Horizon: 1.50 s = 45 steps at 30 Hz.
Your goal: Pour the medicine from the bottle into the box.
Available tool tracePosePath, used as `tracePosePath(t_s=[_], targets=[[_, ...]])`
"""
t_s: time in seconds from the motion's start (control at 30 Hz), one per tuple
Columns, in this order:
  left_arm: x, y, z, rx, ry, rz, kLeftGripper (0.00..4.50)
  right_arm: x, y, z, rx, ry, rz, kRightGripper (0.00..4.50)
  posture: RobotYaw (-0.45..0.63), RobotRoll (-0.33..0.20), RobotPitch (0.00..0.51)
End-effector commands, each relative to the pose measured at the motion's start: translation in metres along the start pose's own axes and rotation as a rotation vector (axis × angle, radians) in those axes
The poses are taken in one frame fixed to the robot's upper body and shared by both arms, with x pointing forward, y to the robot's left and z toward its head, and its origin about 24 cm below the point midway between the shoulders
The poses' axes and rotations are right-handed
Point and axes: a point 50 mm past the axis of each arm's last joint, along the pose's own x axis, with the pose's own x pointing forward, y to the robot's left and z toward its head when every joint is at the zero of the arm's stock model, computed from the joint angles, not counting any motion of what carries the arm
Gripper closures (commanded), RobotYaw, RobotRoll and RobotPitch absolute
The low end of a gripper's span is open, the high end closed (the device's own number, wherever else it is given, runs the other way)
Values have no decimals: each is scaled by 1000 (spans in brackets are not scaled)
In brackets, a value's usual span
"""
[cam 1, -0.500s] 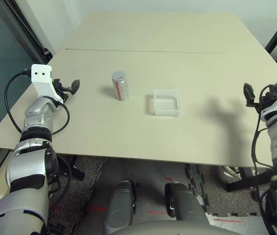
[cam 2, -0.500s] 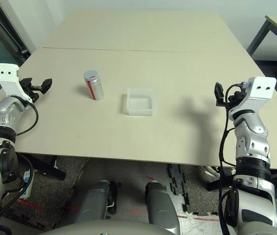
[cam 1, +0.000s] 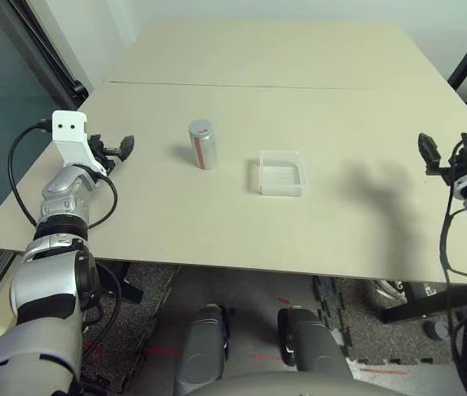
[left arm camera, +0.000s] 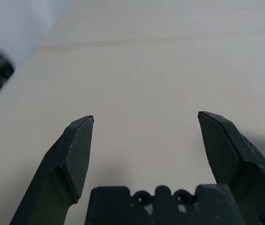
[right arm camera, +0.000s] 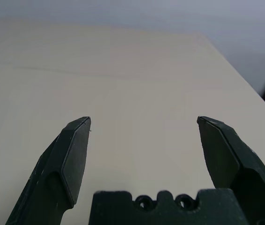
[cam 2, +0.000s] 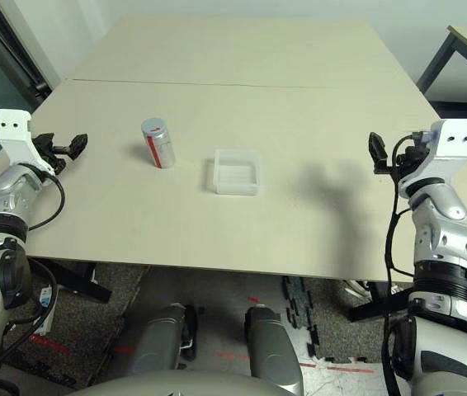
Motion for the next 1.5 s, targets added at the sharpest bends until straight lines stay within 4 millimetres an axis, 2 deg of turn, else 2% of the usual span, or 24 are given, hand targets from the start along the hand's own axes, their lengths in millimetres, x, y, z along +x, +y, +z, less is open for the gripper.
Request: tracePosePath(t_s=[0.03, 0.2, 0.3, 0.57, 0.7, 1.0, 1.5], targets=[[-9, -7, 3, 26, -1, -90, 25, 2, 15, 16, 1, 8, 179, 0, 31, 0, 101], [-23, -31, 7, -13, 12, -206, 25, 2, 47, 22, 3, 83, 440, 0, 19, 0, 100], [-30, -48, 6, -25, 40, -266, 25, 3, 59, 24, 14, 112, 532, 0, 17, 0, 101], [-28, -84, 1, -73, 76, -368, 25, 6, 84, 21, 8, 168, 666, 0, 0, 0, 99], [-24, -95, -12, -39, 115, -419, 25, 7, 94, 19, 21, 182, 711, 0, -6, 0, 97], [-14, -104, -30, -29, 146, -445, 25, 5, 107, 14, 15, 223, 803, 0, -31, 0, 94], [4, -106, -35, -22, 128, -420, 25, -5, 123, 16, -20, 290, 931, 0, -55, 0, 93]])
